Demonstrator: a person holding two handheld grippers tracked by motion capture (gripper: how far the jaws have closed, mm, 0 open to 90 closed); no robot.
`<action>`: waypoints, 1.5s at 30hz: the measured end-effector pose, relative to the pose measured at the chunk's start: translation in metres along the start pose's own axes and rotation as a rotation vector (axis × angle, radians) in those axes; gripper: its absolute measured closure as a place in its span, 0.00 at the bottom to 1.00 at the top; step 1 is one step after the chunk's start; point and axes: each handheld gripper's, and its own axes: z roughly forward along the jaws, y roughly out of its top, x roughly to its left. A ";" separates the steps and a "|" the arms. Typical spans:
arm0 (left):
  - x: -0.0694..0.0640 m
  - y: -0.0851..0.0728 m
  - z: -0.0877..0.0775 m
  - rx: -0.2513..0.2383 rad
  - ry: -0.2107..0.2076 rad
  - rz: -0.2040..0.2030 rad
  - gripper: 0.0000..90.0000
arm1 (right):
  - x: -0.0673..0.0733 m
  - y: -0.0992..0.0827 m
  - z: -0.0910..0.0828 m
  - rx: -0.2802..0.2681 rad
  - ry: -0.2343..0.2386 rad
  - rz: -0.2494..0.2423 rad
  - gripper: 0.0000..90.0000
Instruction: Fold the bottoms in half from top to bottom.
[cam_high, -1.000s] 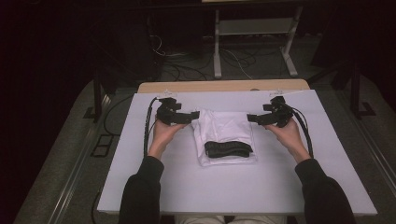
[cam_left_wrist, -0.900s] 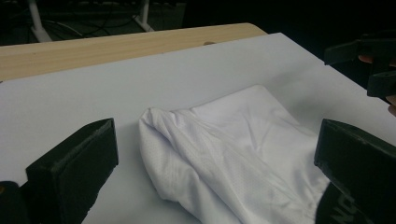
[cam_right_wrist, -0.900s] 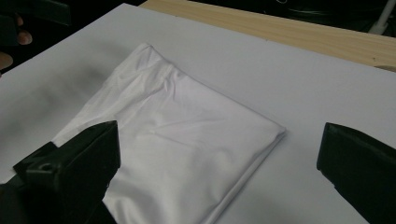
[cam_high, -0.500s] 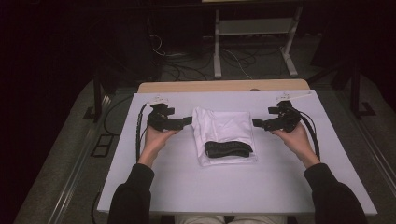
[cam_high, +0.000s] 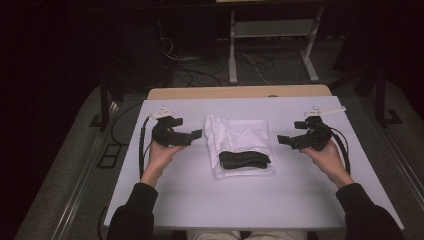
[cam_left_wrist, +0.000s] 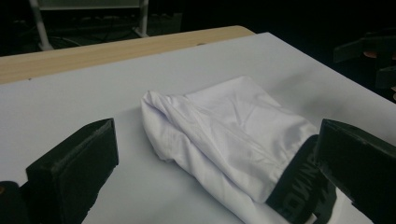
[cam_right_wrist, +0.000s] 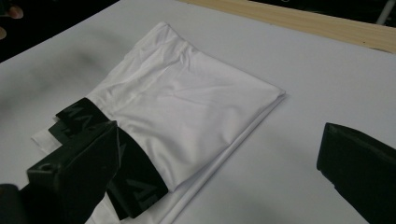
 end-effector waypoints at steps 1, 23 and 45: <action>-0.001 -0.001 -0.001 0.001 -0.003 0.002 0.00 | 0.001 -0.002 -0.002 -0.001 0.001 -0.003 0.00; -0.017 -0.025 -0.027 -0.014 -0.026 0.028 0.00 | 0.015 -0.038 -0.028 -0.019 0.003 0.000 0.00; -0.035 -0.070 -0.060 -0.054 -0.027 0.016 0.00 | 0.036 -0.082 -0.048 -0.021 0.000 -0.004 0.00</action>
